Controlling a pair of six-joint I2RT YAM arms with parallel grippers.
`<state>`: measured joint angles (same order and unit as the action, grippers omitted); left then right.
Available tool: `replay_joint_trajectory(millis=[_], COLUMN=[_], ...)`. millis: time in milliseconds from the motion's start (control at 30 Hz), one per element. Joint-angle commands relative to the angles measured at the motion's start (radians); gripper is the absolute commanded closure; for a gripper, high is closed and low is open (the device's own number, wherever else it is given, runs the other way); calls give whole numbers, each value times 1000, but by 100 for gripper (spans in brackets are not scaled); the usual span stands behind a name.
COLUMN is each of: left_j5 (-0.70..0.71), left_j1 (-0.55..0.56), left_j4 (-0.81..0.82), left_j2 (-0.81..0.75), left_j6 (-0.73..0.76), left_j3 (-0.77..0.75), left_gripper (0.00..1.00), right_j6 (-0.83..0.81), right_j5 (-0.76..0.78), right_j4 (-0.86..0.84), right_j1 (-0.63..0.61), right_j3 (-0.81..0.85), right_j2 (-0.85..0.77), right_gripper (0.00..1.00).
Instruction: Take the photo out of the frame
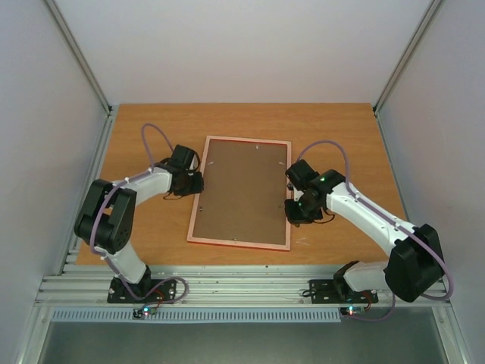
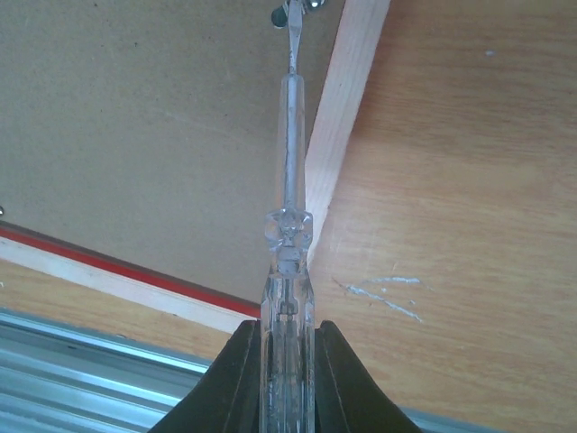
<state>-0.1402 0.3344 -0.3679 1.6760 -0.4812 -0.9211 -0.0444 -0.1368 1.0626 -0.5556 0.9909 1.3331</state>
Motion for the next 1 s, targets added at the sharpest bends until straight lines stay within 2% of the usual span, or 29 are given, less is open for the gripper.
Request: replay_joint_trajectory(millis=[0,133,200,233,300,467,567,733,967], left_j5=[118,195,189,173,155,143,159,205,246], left_j1=[-14,-14,-14,-13,-13,10,56,150,256], left_j4=[-59,-130,-171,-182,-200,-254,-278,-301,-357], left_j2=[50,93,77,52,-11,-206,-346,-576,-720], left_j6=[54,92,89,74,37,-76,-165,-425,-720], left_j3=[-144,-234,-255,-248,-212,-66,44,210,344], left_gripper=[76,73,72,70,58,45,41,35,29], right_j6=[-15,-23,-27,-29,-36,-66,-81,-89,-63], right_j5=[22,46,48,48,47,51,73,91,112], right_j4=[-80,-157,-189,-205,-241,-331,-387,-488,-572], right_j1=[-5,-5,-5,-6,-6,-6,-6,-4,-3], right_j3=[-34,-73,-86,-91,-102,-149,-191,-254,-328], right_j2=[-48,-81,-88,-90,-101,-120,-138,-191,-257], right_gripper=[99,99,99,99,99,99,99,99,99])
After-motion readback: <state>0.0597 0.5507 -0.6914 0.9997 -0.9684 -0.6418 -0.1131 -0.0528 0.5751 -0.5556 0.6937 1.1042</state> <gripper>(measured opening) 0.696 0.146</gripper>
